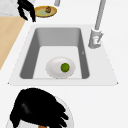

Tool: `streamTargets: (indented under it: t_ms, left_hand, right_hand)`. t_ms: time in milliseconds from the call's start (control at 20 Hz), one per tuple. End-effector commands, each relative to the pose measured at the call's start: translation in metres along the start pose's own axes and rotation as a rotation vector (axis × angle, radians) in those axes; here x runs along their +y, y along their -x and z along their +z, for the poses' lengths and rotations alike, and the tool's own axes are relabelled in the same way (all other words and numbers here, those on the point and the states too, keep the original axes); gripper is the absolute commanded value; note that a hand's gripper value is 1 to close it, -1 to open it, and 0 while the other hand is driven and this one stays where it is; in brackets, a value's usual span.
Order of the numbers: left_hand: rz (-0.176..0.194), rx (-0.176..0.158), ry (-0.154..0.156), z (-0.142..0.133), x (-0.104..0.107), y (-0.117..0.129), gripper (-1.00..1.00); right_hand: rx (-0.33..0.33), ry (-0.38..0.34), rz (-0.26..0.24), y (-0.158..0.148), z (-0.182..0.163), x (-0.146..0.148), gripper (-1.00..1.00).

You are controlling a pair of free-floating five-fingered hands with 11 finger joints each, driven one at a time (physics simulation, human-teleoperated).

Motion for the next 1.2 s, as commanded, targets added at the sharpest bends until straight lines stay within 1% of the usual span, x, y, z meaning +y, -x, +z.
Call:
streamTargets:
  t_ms: [0, 150, 350, 600, 850, 1050, 1150]
  left_hand:
    - [0.000, 0.000, 0.000, 0.000, 0.000, 0.000, 0.00]
    - [0.000, 0.000, 0.000, 0.000, 0.000, 0.000, 0.00]
    - [0.000, 0.000, 0.000, 0.000, 0.000, 0.000, 0.00]
    - [0.000, 0.000, 0.000, 0.000, 0.000, 0.000, 0.00]
    - [0.000, 0.000, 0.000, 0.000, 0.000, 0.000, 0.00]
    - [0.000, 0.000, 0.000, 0.000, 0.000, 0.000, 0.00]
    - [0.000, 0.000, 0.000, 0.000, 0.000, 0.000, 0.00]
  right_hand:
    - [-0.011, 0.009, 0.030, -0.026, 0.005, -0.009, -1.00]
    - [-0.003, 0.025, 0.023, -0.046, 0.012, -0.012, -1.00]
    - [-0.009, 0.015, 0.021, -0.073, 0.026, -0.020, -1.00]
    - [-0.009, 0.014, 0.019, -0.108, 0.042, -0.020, -1.00]
    - [-0.029, 0.023, 0.014, -0.136, 0.060, -0.009, -1.00]
    - [-0.019, 0.055, 0.013, -0.162, 0.074, 0.000, -1.00]
    - [-0.021, 0.064, 0.021, -0.169, 0.081, 0.007, -1.00]
